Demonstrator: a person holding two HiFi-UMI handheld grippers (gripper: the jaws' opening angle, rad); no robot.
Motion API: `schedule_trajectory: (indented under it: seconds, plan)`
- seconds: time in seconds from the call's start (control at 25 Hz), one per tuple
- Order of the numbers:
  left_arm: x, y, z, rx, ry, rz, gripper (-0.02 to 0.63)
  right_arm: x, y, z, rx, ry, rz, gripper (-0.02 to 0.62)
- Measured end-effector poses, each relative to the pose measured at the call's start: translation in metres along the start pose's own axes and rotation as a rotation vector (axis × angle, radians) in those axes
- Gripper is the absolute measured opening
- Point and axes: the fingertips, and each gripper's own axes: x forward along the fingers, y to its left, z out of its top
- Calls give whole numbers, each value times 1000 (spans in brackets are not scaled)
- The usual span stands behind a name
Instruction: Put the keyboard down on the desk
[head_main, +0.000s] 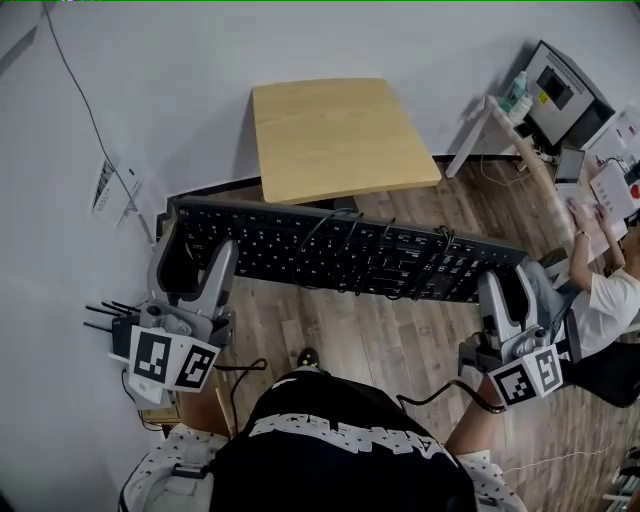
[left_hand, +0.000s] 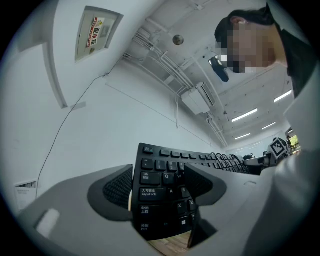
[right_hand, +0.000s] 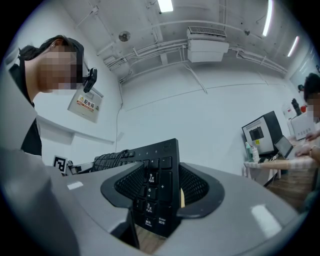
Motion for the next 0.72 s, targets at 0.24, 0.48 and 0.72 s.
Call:
schedule_trajectory:
  seconds: [0.24,0.48,0.72]
  plan:
    - [1,-1,1,17,-1,4,302,2,-3,-5,18,-8,7,230]
    - [-1,-5,7,49,-17,7,302,4,-7,-7,30,-32,22,230]
    - [1,-1,2,11,18,4,302,2,-2,-4,31,8,-2,230]
